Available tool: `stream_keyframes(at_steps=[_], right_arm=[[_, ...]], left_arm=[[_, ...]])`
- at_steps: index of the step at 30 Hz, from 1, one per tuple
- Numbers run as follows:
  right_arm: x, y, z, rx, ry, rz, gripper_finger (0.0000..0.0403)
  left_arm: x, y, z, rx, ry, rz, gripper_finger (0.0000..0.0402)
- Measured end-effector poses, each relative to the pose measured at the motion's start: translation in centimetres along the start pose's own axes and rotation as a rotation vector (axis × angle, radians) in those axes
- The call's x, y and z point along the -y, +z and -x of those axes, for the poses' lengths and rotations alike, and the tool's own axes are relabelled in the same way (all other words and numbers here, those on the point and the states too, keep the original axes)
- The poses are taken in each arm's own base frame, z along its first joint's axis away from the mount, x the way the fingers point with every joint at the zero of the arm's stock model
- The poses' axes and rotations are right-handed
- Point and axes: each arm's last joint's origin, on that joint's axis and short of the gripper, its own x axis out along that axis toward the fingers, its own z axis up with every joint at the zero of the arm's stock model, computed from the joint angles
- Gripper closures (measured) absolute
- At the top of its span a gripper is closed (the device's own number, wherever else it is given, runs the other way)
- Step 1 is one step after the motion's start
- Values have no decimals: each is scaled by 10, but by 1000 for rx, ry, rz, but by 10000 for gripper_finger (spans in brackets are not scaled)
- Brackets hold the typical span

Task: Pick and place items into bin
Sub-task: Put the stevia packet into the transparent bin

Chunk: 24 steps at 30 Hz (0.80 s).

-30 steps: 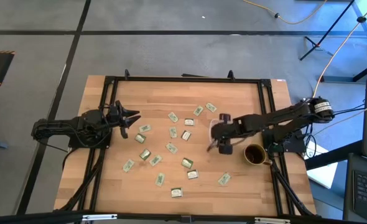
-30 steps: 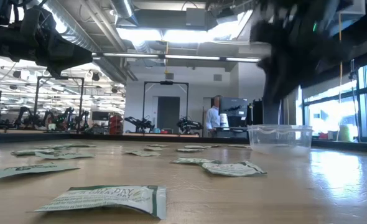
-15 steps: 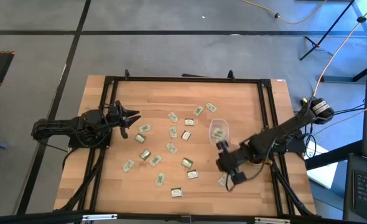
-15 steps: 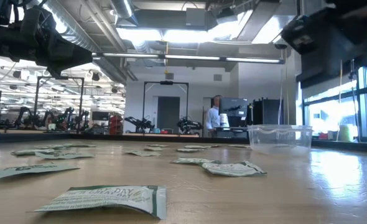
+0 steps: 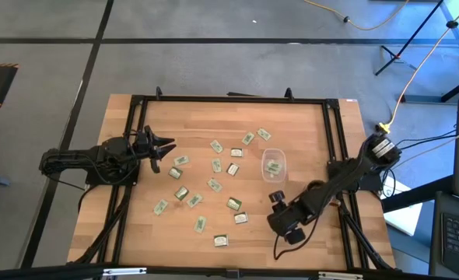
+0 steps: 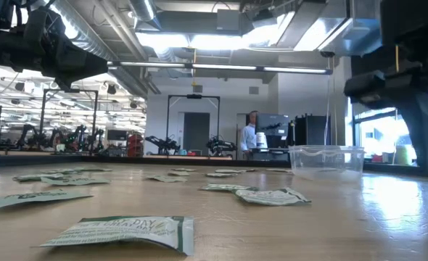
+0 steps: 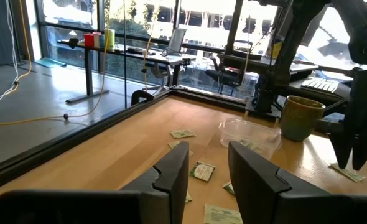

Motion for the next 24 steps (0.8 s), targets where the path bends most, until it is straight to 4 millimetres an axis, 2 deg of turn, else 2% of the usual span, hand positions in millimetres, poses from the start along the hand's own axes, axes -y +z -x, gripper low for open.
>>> stream_keyframes(at_steps=[5, 15, 20, 24], right_arm=[[-3, 2, -10, 4, 50, -2, 255], [-6, 2, -25, -18, 55, 13, 307], [-10, 0, -29, -37, 39, 46, 319], [-10, 0, -29, -40, 36, 47, 344]], left_arm=[[0, 0, 0, 0, 0, -1, 295], [0, 0, 0, 0, 0, -1, 295], [0, 0, 0, 0, 0, -1, 295], [0, 0, 0, 0, 0, -1, 295]])
